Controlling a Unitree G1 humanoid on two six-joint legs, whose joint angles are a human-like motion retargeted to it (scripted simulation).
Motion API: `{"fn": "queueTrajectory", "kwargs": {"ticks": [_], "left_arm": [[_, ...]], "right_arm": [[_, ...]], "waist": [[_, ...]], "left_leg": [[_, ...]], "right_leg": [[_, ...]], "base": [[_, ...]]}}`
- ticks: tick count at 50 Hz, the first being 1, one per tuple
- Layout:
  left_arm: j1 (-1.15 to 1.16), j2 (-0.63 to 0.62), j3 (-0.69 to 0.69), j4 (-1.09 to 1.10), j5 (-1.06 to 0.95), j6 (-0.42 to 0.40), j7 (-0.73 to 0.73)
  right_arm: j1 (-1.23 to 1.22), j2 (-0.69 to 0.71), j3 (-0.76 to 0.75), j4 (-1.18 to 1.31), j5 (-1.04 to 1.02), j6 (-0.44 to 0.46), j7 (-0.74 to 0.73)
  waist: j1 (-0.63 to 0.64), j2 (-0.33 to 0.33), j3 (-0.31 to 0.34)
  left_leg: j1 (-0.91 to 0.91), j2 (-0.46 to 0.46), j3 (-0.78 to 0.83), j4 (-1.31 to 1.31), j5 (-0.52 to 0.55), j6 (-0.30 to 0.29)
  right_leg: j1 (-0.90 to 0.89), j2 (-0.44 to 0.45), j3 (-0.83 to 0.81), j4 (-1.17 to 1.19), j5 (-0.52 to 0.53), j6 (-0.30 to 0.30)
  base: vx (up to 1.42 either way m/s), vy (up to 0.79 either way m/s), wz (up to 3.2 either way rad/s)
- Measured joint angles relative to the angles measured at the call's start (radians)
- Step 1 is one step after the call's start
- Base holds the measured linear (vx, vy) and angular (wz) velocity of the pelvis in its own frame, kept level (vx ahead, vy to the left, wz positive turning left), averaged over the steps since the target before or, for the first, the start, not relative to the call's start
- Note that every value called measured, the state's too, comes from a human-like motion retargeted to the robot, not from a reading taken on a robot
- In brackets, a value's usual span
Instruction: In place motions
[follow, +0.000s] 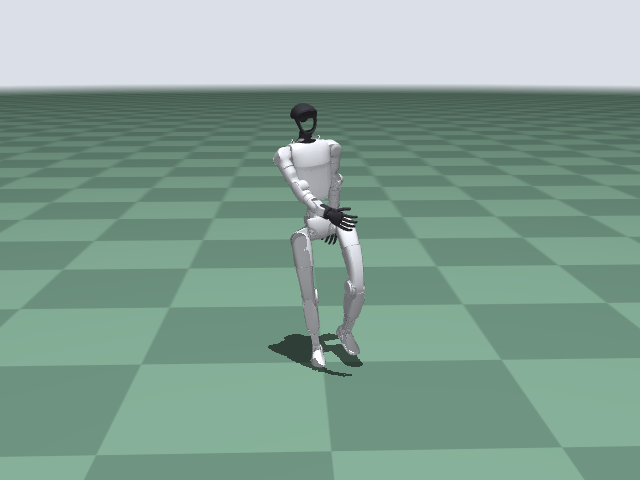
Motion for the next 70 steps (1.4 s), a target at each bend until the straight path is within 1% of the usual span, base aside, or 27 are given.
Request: {"fn": "queueTrajectory", "kwargs": {"ticks": [2,3,5,6,7,8,10,12,16,19,23,25,28,30,33,35,38,43,48,53,55,56,57,59,63,67,70], "left_arm": [[-0.028,0.014,-0.013,-0.026,-0.005,-0.016,0.012],[-0.042,0.023,-0.021,-0.038,-0.006,-0.024,0.019],[-0.072,0.039,-0.037,-0.058,-0.002,-0.031,0.039],[-0.086,0.044,-0.046,-0.065,0.001,-0.035,0.045],[-0.1,0.049,-0.055,-0.072,0.002,-0.039,0.05],[-0.115,0.055,-0.064,-0.078,0.003,-0.041,0.052],[-0.142,0.063,-0.084,-0.085,0.005,-0.04,0.055],[-0.196,0.093,-0.15,-0.092,0.033,-0.029,0.05],[-0.288,0.161,-0.321,-0.114,0.145,0.009,0.021],[-0.337,0.198,-0.441,-0.162,0.282,0.038,0.027],[-0.431,0.237,-0.558,-0.27,0.377,0.023,0.08],[-0.517,0.258,-0.535,-0.31,0.33,-0.015,0.08],[-0.736,0.254,-0.306,-0.355,0.145,-0.042,0.056],[-0.88,0.24,-0.204,-0.367,-0.038,-0.071,0.066],[-1.04,0.251,-0.168,-0.418,-0.276,-0.113,0.092],[-1.096,0.268,-0.169,-0.459,-0.319,-0.124,0.102],[-1.119,0.297,-0.196,-0.505,-0.24,-0.111,0.095],[-1.035,0.302,-0.262,-0.546,-0.133,-0.116,0.152],[-0.868,0.223,-0.283,-0.484,-0.141,-0.145,0.146],[-0.687,0.119,-0.269,-0.38,-0.183,-0.127,0.035],[-0.614,0.08,-0.285,-0.354,-0.216,-0.154,0.06],[-0.583,0.069,-0.288,-0.347,-0.231,-0.171,0.09],[-0.553,0.058,-0.288,-0.341,-0.242,-0.189,0.119],[-0.495,0.037,-0.273,-0.331,-0.234,-0.219,0.159],[-0.389,0.015,-0.251,-0.324,-0.158,-0.241,0.178],[-0.308,0.033,-0.217,-0.322,-0.132,-0.279,0.243],[-0.247,0.021,-0.163,-0.312,-0.115,-0.31,0.319]], "right_arm": [[0.077,-0.001,0.011,0.024,-0.018,0.002,-0.005],[0.114,-0.004,0.018,0.035,-0.027,0.002,-0.006],[0.18,-0.017,0.026,0.06,-0.05,0.005,-0.003],[0.21,-0.029,0.026,0.075,-0.063,0.006,-0.002],[0.24,-0.041,0.026,0.09,-0.079,0.007,0.0],[0.267,-0.055,0.025,0.107,-0.098,0.006,0.002],[0.306,-0.08,0.022,0.133,-0.135,0.007,0.001],[0.359,-0.125,0.008,0.162,-0.193,0.016,-0.02],[0.448,-0.214,-0.037,0.236,-0.242,0.028,-0.065],[0.519,-0.264,-0.105,0.32,-0.287,0.069,-0.074],[0.637,-0.334,-0.183,0.384,-0.335,0.069,-0.093],[0.665,-0.371,-0.204,0.402,-0.36,0.069,-0.106],[0.7,-0.445,-0.261,0.484,-0.395,0.107,-0.133],[0.731,-0.495,-0.301,0.542,-0.378,0.135,-0.138],[0.84,-0.551,-0.386,0.542,-0.314,0.198,-0.134],[0.909,-0.576,-0.443,0.542,-0.256,0.221,-0.158],[0.981,-0.584,-0.516,0.542,-0.15,0.224,-0.206],[0.978,-0.549,-0.543,0.542,-0.084,0.205,-0.2],[0.85,-0.477,-0.466,0.542,-0.144,0.184,-0.083],[0.723,-0.379,-0.356,0.459,-0.23,0.174,-0.028],[0.67,-0.346,-0.314,0.411,-0.268,0.161,-0.017],[0.646,-0.333,-0.291,0.394,-0.28,0.155,-0.016],[0.623,-0.319,-0.266,0.38,-0.288,0.15,-0.017],[0.581,-0.292,-0.219,0.372,-0.287,0.146,-0.021],[0.497,-0.255,-0.167,0.387,-0.255,0.154,-0.01],[0.382,-0.218,-0.106,0.376,-0.239,0.157,-0.001],[0.308,-0.184,-0.069,0.37,-0.19,0.164,-0.008]], "waist": [[-0.049,0.022,-0.035],[-0.075,0.039,-0.05],[-0.128,0.072,-0.077],[-0.153,0.082,-0.087],[-0.18,0.093,-0.097],[-0.21,0.11,-0.105],[-0.261,0.123,-0.116],[-0.303,0.128,-0.113],[-0.292,0.115,-0.056],[-0.297,0.129,-0.038],[-0.343,0.182,-0.023],[-0.391,0.188,0.018],[-0.6,0.184,0.106],[-0.722,0.184,0.148],[-0.821,0.195,0.2],[-0.855,0.193,0.224],[-0.845,0.181,0.224],[-0.747,0.161,0.164],[-0.62,0.181,0.079],[-0.517,0.195,0.01],[-0.489,0.168,-0.025],[-0.468,0.152,-0.033],[-0.441,0.137,-0.039],[-0.364,0.115,-0.046],[-0.278,0.099,-0.068],[-0.291,0.08,-0.031],[-0.289,0.058,-0.01]], "left_leg": [[0.153,-0.044,-0.061,-0.264,0.019,0.023],[0.233,-0.063,-0.102,-0.405,-0.024,-0.003],[0.359,-0.049,-0.057,-0.626,-0.12,0.013],[0.391,-0.045,-0.022,-0.699,-0.136,0.044],[0.417,-0.036,0.002,-0.763,-0.136,0.057],[0.432,-0.018,0.003,-0.809,-0.103,0.035],[0.436,-0.008,-0.039,-0.847,-0.075,0.018],[0.415,-0.023,-0.023,-0.857,-0.073,0.053],[0.414,-0.047,-0.059,-0.828,-0.089,0.073],[0.419,-0.025,-0.051,-0.808,-0.101,0.075],[0.4,0.036,-0.051,-0.798,-0.103,0.071],[0.402,0.04,-0.034,-0.802,-0.094,0.082],[0.391,0.039,-0.034,-0.794,-0.063,0.114],[0.379,0.051,-0.029,-0.779,-0.042,0.124],[0.358,0.077,-0.09,-0.733,-0.032,0.126],[0.36,0.083,-0.108,-0.704,-0.033,0.134],[0.381,0.069,-0.099,-0.691,-0.041,0.145],[0.424,0.043,-0.03,-0.737,-0.051,0.133],[0.446,0.061,0.059,-0.785,-0.061,0.103],[0.458,0.061,0.121,-0.808,-0.074,0.082],[0.445,0.008,0.127,-0.807,-0.082,0.083],[0.447,-0.012,0.139,-0.807,-0.086,0.081],[0.452,-0.029,0.157,-0.808,-0.09,0.078],[0.475,-0.04,0.203,-0.82,-0.095,0.066],[0.464,-0.031,0.204,-0.812,-0.102,0.046],[0.41,-0.013,0.169,-0.69,-0.113,0.046],[0.33,0.02,0.191,-0.488,-0.033,0.063]], "right_leg": [[0.008,0.025,-0.022,-0.006,-0.011,0.005],[0.013,0.044,-0.034,-0.007,-0.017,0.006],[0.015,0.079,-0.057,-0.008,-0.027,0.01],[0.018,0.084,-0.066,-0.011,-0.03,0.015],[0.022,0.091,-0.076,-0.014,-0.032,0.019],[0.026,0.101,-0.089,-0.017,-0.034,0.023],[0.025,0.104,-0.114,-0.02,-0.037,0.028],[0.006,0.093,-0.124,-0.007,-0.044,0.031],[-0.005,0.07,-0.098,0.061,-0.054,0.018],[-0.062,0.051,-0.107,0.197,0.037,-0.005],[-0.352,0.069,-0.016,0.647,0.349,-0.095],[-0.506,0.053,0.001,0.914,0.302,-0.132],[-0.812,-0.115,-0.066,1.352,0.193,-0.203],[-0.979,-0.183,-0.083,1.517,0.131,-0.219],[-1.151,-0.172,-0.129,1.585,0.088,-0.219],[-1.197,-0.169,-0.161,1.57,0.07,-0.224],[-1.176,-0.175,-0.17,1.51,0.053,-0.228],[-0.96,-0.149,-0.162,1.361,0.078,-0.199],[-0.629,-0.046,-0.146,1.069,0.16,-0.126],[-0.283,0.082,-0.034,0.591,0.271,-0.04],[-0.129,0.089,0.021,0.31,0.252,0.065],[-0.071,0.086,0.031,0.218,0.147,0.081],[-0.023,0.08,0.028,0.139,0.062,0.087],[0.018,0.063,-0.01,0.045,-0.002,0.062],[0.024,0.076,-0.015,-0.044,0.02,0.05],[0.019,0.069,-0.004,-0.046,0.024,0.044],[0.03,0.044,-0.005,-0.043,0.027,0.041]], "base": [[0.21,0.13,0.58],[0.22,0.19,0.63],[0.2,0.26,0.7],[0.17,0.21,0.73],[0.15,0.12,0.78],[0.16,0.14,0.8],[0.15,0.21,0.78],[-0.05,0.15,0.58],[0.04,0.21,-0.2],[0.1,0.18,-0.2],[0.06,0.14,-0.26],[-0.19,0.22,0.17],[-0.34,0.28,1.39],[-0.17,0.31,1.78],[0.0,0.14,1.11],[0.12,0.01,0.51],[0.13,-0.06,-0.02],[0.11,-0.1,-0.72],[0.11,-0.11,-0.99],[0.08,-0.16,-0.65],[0.0,-0.13,-0.12],[-0.05,-0.08,-0.39],[-0.03,-0.05,-0.93],[0.03,-0.13,-1.05],[-0.05,-0.25,-0.03],[-0.24,-0.22,0.37],[-0.17,-0.13,0.01]]}}
